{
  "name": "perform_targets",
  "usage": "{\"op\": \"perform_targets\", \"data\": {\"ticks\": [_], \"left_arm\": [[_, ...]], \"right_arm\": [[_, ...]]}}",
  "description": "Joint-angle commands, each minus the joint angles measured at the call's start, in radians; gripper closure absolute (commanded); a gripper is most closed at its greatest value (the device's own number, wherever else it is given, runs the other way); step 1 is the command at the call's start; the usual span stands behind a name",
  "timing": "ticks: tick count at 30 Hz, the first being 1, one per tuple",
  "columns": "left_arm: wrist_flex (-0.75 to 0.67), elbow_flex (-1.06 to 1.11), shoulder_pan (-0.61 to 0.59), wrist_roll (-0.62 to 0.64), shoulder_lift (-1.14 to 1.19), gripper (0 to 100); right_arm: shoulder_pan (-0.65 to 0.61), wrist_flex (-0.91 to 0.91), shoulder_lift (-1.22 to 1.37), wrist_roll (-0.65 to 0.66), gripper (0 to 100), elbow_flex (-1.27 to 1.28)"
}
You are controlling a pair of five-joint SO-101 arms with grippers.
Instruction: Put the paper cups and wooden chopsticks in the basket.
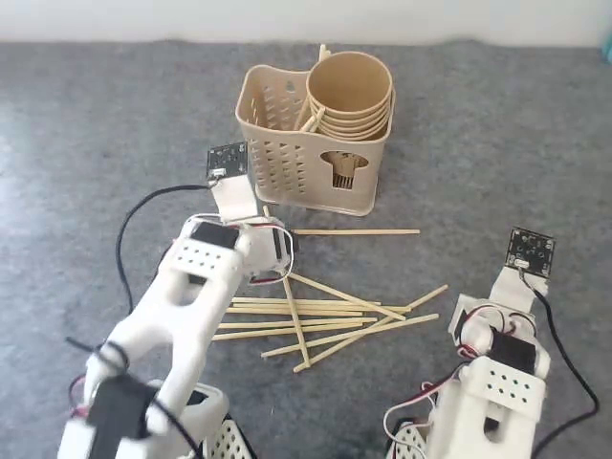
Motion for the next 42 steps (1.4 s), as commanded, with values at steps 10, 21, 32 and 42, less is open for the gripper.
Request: {"op": "perform_targets", "data": {"ticks": [10,21,32,42], "left_arm": [[-0.031,-0.234,0.005,0.012,0.308,91],[-0.029,-0.232,0.009,0.009,0.307,98],[-0.008,-0.165,0.002,0.006,0.252,99],[-0.009,-0.007,-0.173,0.005,-0.118,99]], "right_arm": [[-0.004,0.007,-0.021,0.015,93.9,-0.044],[-0.004,0.007,-0.021,0.015,93.8,-0.044],[-0.004,0.005,-0.021,0.015,93.7,-0.046],[-0.004,-0.012,-0.021,0.015,93.7,-0.043]]}}
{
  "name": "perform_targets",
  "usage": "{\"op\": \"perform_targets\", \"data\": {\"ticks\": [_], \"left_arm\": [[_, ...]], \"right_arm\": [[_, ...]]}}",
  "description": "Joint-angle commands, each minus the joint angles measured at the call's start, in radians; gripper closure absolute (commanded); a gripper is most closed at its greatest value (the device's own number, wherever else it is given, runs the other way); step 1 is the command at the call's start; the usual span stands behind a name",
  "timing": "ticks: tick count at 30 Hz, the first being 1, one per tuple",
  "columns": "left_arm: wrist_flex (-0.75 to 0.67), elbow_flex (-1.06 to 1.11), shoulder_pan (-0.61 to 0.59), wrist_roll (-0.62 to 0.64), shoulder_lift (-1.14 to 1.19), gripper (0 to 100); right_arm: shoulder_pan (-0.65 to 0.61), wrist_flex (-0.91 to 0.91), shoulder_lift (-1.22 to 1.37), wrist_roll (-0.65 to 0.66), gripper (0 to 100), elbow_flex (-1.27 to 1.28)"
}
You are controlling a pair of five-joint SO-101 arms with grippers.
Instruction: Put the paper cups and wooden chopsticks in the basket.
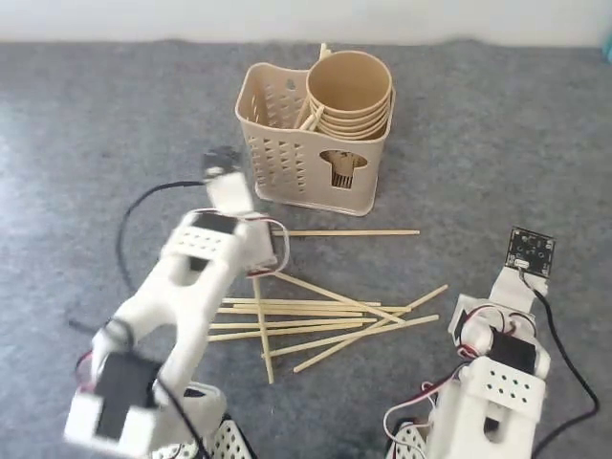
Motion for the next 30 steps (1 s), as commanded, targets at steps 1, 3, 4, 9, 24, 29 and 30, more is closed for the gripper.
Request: {"op": "perform_targets", "data": {"ticks": [1,3,4,9,24,29,30], "left_arm": [[0.006,0.01,-0.114,-0.005,-0.167,99],[0.008,0.013,-0.175,-0.005,-0.216,99],[0.008,0.012,-0.203,-0.005,-0.241,99],[0.002,-0.05,-0.298,-0.005,-0.37,99],[-0.404,-0.326,-0.183,-0.132,-0.836,99],[-0.736,-0.266,-0.072,-0.132,-0.747,99],[-0.783,-0.269,-0.06,-0.132,-0.712,99]], "right_arm": [[-0.004,-0.012,-0.021,0.015,93.7,-0.043],[-0.005,-0.012,-0.021,0.015,93.7,-0.043],[-0.005,-0.012,-0.021,0.015,93.7,-0.043],[-0.007,-0.012,-0.021,0.015,93.7,-0.043],[-0.008,-0.015,-0.021,0.015,93.9,-0.043],[-0.008,-0.013,-0.021,0.015,93.9,-0.041],[-0.008,-0.013,-0.021,0.015,93.9,-0.041]]}}
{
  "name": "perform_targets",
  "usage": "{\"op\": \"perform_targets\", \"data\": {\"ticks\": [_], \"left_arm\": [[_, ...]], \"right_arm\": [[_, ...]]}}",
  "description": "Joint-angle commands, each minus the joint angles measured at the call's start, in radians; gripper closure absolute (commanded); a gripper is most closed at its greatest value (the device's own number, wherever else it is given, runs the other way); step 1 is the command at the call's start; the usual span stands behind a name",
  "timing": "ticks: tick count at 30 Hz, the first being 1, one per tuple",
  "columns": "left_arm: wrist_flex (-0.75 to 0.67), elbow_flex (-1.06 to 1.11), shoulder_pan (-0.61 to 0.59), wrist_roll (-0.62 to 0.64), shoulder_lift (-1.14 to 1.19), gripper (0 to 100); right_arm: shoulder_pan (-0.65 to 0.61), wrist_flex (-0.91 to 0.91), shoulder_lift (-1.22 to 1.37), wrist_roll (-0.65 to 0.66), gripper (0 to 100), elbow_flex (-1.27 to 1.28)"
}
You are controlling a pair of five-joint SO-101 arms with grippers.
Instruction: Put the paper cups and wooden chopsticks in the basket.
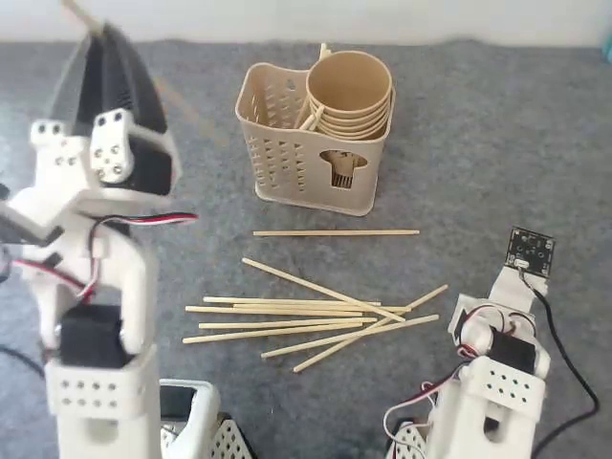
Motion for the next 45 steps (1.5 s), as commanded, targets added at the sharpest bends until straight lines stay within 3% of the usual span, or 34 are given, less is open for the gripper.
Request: {"op": "perform_targets", "data": {"ticks": [1,10,21,25,29,35,41,45], "left_arm": [[-0.215,-0.015,0.064,0.006,0.104,99],[-0.477,-0.102,0.083,-0.114,0.491,99],[-0.562,-0.127,0.109,-0.115,0.747,99],[-0.551,-0.117,0.104,-0.115,0.753,90],[-0.43,-0.131,0.069,-0.115,0.747,79],[-0.216,-0.124,0.037,-0.115,0.585,78],[0.348,-0.128,-0.023,-0.112,0.212,78],[0.617,-0.119,-0.167,-0.11,-0.003,78]], "right_arm": [[-0.008,-0.013,-0.021,0.015,93.9,-0.041],[-0.005,-0.015,-0.021,0.015,93.9,-0.041],[-0.004,-0.016,-0.021,0.015,93.7,-0.041],[-0.004,-0.016,-0.021,0.02,93.7,-0.041],[-0.004,-0.016,-0.021,0.02,93.7,-0.041],[-0.004,-0.016,-0.021,0.02,93.7,-0.041],[-0.007,-0.016,-0.019,0.018,93.6,-0.041],[-0.01,-0.015,-0.013,0.015,93.9,-0.046]]}}
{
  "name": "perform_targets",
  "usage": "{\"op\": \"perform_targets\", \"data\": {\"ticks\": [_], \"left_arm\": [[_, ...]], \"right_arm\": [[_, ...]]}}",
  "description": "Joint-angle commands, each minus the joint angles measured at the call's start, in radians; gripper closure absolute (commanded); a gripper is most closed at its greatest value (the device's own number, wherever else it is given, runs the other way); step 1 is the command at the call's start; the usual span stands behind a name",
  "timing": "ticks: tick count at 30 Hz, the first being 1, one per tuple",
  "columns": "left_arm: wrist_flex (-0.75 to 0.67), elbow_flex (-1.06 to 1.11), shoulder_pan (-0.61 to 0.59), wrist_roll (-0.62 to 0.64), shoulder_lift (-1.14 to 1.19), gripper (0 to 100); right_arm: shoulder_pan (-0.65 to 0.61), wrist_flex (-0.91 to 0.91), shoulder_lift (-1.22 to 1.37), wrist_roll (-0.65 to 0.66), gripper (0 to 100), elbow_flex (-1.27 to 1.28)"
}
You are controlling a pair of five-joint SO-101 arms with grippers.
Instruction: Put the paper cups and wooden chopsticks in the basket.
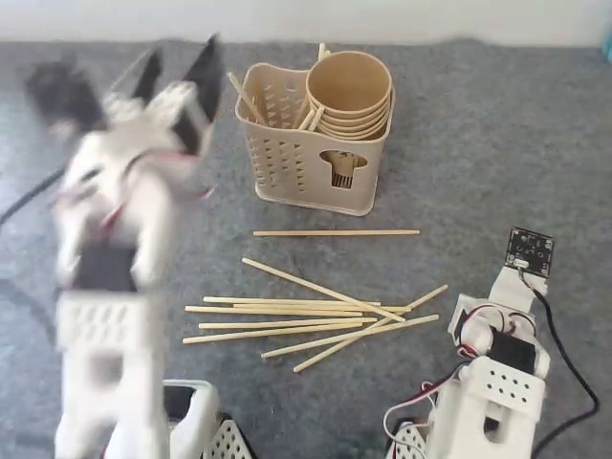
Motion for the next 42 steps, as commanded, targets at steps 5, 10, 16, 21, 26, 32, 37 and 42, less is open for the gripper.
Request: {"op": "perform_targets", "data": {"ticks": [5,10,16,21,26,32,37,42], "left_arm": [[0.404,0.008,-0.324,0.0,-0.308,78],[0.419,0.226,-0.48,0.0,-0.374,78],[0.319,0.59,-0.54,0.0,-0.431,78],[0.224,0.766,-0.571,-0.003,-0.474,78],[0.152,0.868,-0.605,-0.003,-0.511,78],[0.095,0.918,-0.586,0.002,-0.525,78],[0.094,0.943,-0.529,0.0,-0.526,78],[0.094,0.943,-0.528,-0.003,-0.526,78]], "right_arm": [[-0.022,-0.005,-0.012,0.014,93.9,-0.077],[-0.05,0.048,-0.012,-0.026,94.0,-0.198],[-0.237,0.03,-0.01,-0.181,94.0,-0.298],[-0.39,-0.142,-0.005,-0.324,94.0,-0.272],[-0.463,-0.363,0.131,-0.377,94.0,-0.25],[-0.504,-0.588,0.524,-0.456,94.0,-0.353],[-0.498,-0.719,0.851,-0.483,94.0,-0.496],[-0.501,-0.757,1.066,-0.483,94.0,-0.617]]}}
